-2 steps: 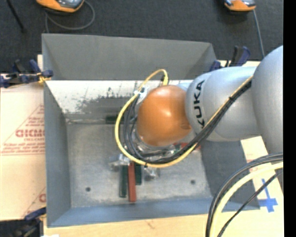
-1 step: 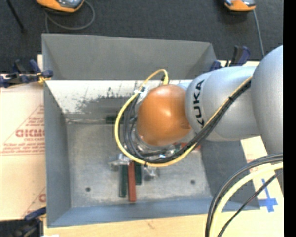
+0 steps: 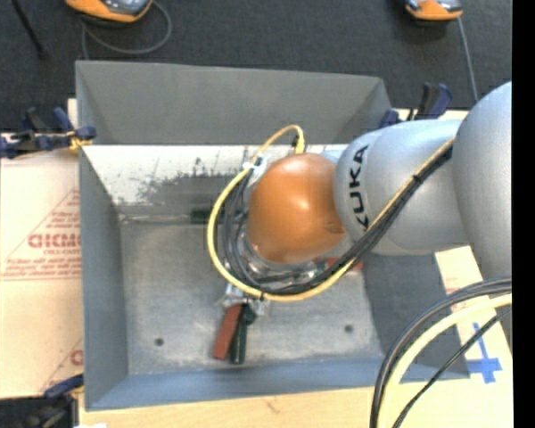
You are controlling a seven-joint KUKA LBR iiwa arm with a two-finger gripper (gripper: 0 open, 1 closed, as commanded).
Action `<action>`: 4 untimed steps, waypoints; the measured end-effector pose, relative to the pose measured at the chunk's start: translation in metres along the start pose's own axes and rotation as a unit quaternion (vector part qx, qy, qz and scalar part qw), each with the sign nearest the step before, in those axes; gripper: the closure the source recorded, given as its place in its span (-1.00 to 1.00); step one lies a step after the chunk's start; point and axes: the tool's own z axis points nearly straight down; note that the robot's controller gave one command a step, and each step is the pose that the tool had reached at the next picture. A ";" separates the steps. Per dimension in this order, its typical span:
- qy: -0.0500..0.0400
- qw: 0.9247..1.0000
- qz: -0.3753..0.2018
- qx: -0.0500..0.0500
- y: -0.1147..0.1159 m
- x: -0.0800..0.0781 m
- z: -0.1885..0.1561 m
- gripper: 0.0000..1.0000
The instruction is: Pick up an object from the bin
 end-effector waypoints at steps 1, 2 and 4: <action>0.000 1.000 0.004 0.003 -0.001 0.000 -0.019 1.00; -0.001 1.000 0.008 0.004 -0.003 0.000 -0.072 1.00; -0.001 1.000 0.015 0.004 -0.006 0.001 -0.126 1.00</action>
Offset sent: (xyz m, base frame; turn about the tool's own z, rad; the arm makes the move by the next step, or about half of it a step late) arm 0.0000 -0.0001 0.0178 0.0000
